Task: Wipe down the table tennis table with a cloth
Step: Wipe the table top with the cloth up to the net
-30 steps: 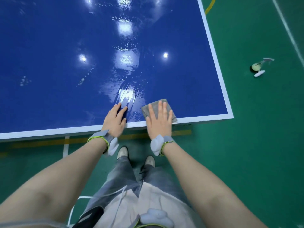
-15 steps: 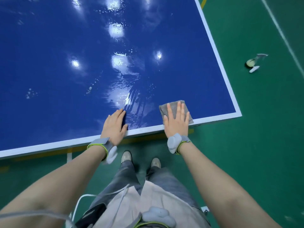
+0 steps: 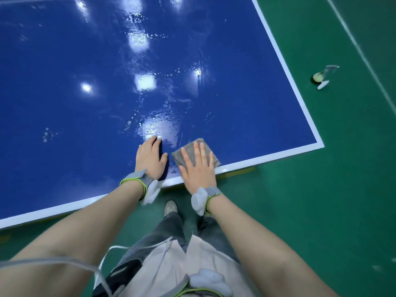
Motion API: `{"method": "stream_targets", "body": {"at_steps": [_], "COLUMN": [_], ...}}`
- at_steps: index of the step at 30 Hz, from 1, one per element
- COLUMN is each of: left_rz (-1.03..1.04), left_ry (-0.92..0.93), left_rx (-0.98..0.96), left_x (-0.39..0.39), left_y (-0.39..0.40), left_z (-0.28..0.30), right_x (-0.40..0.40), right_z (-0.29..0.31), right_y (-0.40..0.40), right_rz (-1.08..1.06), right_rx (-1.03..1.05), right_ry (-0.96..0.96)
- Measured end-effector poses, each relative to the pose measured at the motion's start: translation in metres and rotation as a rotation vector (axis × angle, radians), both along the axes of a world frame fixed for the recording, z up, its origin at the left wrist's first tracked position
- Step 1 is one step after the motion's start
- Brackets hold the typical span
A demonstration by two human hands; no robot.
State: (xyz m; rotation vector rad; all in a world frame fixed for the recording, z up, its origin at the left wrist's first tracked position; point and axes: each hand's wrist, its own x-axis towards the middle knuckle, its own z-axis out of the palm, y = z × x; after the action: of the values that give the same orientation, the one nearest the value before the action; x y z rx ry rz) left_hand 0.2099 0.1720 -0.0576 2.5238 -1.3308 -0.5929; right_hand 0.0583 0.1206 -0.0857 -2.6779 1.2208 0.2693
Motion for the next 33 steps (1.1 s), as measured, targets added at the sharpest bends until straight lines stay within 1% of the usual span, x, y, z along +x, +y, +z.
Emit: {"method": "stream_targets", "body": {"at_steps": [2, 3, 7, 10, 13, 14, 16, 20, 25, 26, 30, 33], "left_rz": [-0.027, -0.041, -0.05, -0.04, -0.042, -0.044, -0.05, -0.078, -0.12, -0.129, -0.148, -0.146], "left_ry": [-0.019, -0.026, -0.025, 0.002, 0.017, 0.021, 0.033, 0.043, 0.049, 0.054, 0.082, 0.101], "left_rx": [-0.008, -0.007, -0.012, -0.029, -0.046, -0.046, -0.041, -0.048, -0.055, -0.052, -0.038, -0.041], "left_x": [0.007, 0.011, 0.027, 0.037, 0.041, 0.042, 0.044, 0.047, 0.051, 0.051, 0.055, 0.055], "left_y": [-0.003, -0.004, -0.006, -0.009, -0.012, -0.013, -0.013, -0.012, -0.007, -0.007, -0.005, -0.005], "left_z": [0.001, 0.0, -0.001, -0.002, -0.004, -0.004, -0.005, -0.006, -0.007, -0.006, -0.004, -0.004], "right_x": [-0.007, -0.011, -0.026, -0.024, -0.004, 0.004, 0.021, 0.046, 0.037, 0.033, 0.024, 0.01], "right_z": [0.0, -0.001, 0.003, 0.008, 0.006, 0.005, 0.004, 0.003, -0.003, -0.002, 0.0, 0.003], "right_y": [-0.008, -0.014, -0.038, -0.047, -0.036, -0.03, -0.017, 0.009, 0.004, 0.0, -0.017, -0.036], "right_rz": [0.034, 0.013, -0.214, -0.31, -0.367, -0.372, -0.349, -0.206, -0.084, -0.103, -0.291, -0.319], "right_rx": [-0.015, -0.024, -0.071, 0.008, -0.034, -0.068, -0.073, -0.023, -0.055, -0.054, -0.054, -0.017], "right_ry": [-0.003, -0.001, -0.002, 0.08, 0.061, 0.043, 0.021, -0.019, -0.002, 0.006, 0.003, 0.033]}}
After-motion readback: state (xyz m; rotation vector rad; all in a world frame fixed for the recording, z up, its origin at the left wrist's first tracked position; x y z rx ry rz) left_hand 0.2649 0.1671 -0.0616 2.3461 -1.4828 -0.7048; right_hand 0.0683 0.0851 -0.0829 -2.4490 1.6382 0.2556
